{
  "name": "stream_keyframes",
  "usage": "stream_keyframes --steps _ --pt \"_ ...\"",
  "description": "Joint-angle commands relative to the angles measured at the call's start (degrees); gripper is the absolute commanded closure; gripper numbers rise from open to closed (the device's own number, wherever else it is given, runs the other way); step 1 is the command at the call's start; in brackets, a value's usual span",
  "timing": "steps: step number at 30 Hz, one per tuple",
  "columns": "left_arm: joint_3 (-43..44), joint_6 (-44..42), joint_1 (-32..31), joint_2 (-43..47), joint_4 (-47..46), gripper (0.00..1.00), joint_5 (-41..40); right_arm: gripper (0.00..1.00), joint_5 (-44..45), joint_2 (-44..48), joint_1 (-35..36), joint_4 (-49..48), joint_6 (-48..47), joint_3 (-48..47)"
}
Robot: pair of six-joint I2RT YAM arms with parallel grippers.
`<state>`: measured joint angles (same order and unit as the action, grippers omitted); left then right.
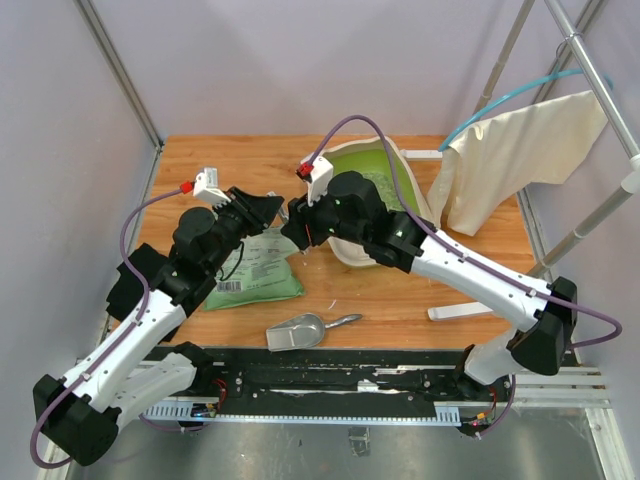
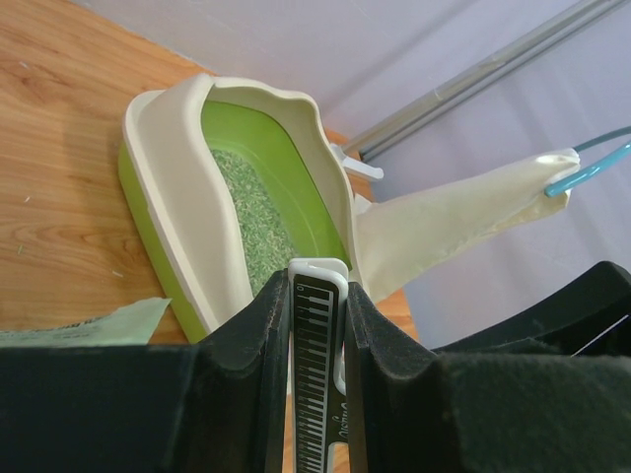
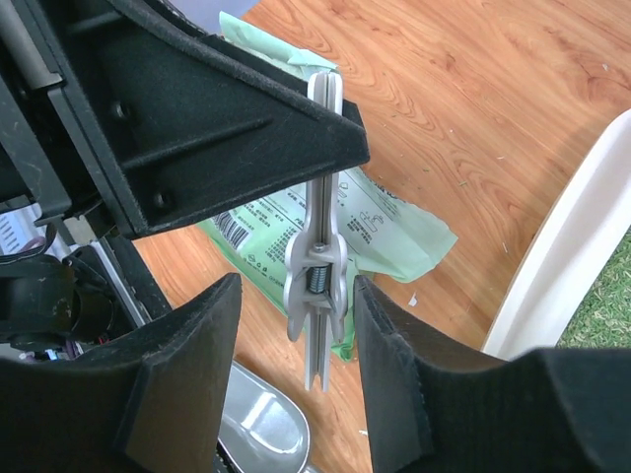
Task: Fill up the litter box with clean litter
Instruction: Pick up the clamp at the center of the board, then clamp the cat litter bag at the center of the board.
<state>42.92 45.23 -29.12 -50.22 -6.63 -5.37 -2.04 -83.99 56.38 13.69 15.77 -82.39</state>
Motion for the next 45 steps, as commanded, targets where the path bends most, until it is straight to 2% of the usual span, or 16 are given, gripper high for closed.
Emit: stream_keyframes --steps 1,5,7,8,10,12,14,17,20,22,27,30,32,34,37,45 --pt "2.3 -0.7 -0.7 -0.2 -0.2 0.97 -0.9 0.52 0.2 -1.4 -0.7 0.8 -1.7 -2.5" --pt "2.4 -0.7 -0.7 -0.3 0.1 0.97 -1.0 0.64 0.6 -1.5 -0.7 1.1 -2.0 -2.7" --pt "2.4 -0.7 -0.7 -0.5 0.4 0.96 -1.2 0.77 1.5 -1.3 -0.7 1.1 -2.4 -2.6" --pt "2.4 -1.0 -0.7 -0.5 0.6 0.91 -1.2 0.82 2.2 -1.2 -0.7 0.9 -2.5 -2.3" --pt "2.8 -2.2 -0.7 -0.8 1.5 0.58 -0.8 0.97 3.4 -0.7 -0.6 0.9 -3.4 -2.0" --pt "3.4 -5.0 -0.7 -0.9 3.5 0.25 -1.0 0.99 5.2 0.0 -1.0 1.1 -3.4 -1.4" --pt "4.3 -8.1 -0.7 -0.1 6.1 0.03 -2.8 0.99 3.8 0.1 -2.3 1.7 -3.0 -0.9" --pt "6.8 -15.8 -0.6 1.2 9.9 0.00 -6.6 0.99 1.1 0.5 -5.7 3.1 -0.7 0.3" --pt "16.2 -24.6 2.4 -3.8 19.2 0.00 -7.1 0.99 -2.5 1.8 -9.6 2.5 0.6 3.3" --pt "23.9 -29.5 7.9 -9.9 27.3 0.00 -1.2 0.99 -3.7 2.7 -10.9 2.6 0.5 4.6" --pt "41.7 -42.3 21.1 -27.6 37.1 0.00 17.4 0.99 -4.9 6.1 -11.6 2.5 0.3 8.0" --pt "52.3 -47.2 24.2 -40.2 46.6 0.00 22.4 0.99 -5.7 8.3 -11.7 2.3 0.1 9.1" --pt "56.3 -50.1 25.1 -46.8 52.1 0.00 25.5 0.99 -5.5 9.9 -11.7 2.6 -0.2 9.8" --pt "57.5 -51.3 25.3 -51.4 55.4 0.01 26.0 0.99 -5.5 11.2 -11.7 2.7 -0.4 10.3" --pt "54.4 -51.7 25.6 -53.7 55.5 0.02 24.8 0.99 -6.0 12.4 -11.7 3.0 -0.7 10.8" --pt "45.7 -56.9 25.7 -50.8 60.0 0.06 28.6 0.99 -6.1 13.3 -11.7 3.8 -2.2 11.3"
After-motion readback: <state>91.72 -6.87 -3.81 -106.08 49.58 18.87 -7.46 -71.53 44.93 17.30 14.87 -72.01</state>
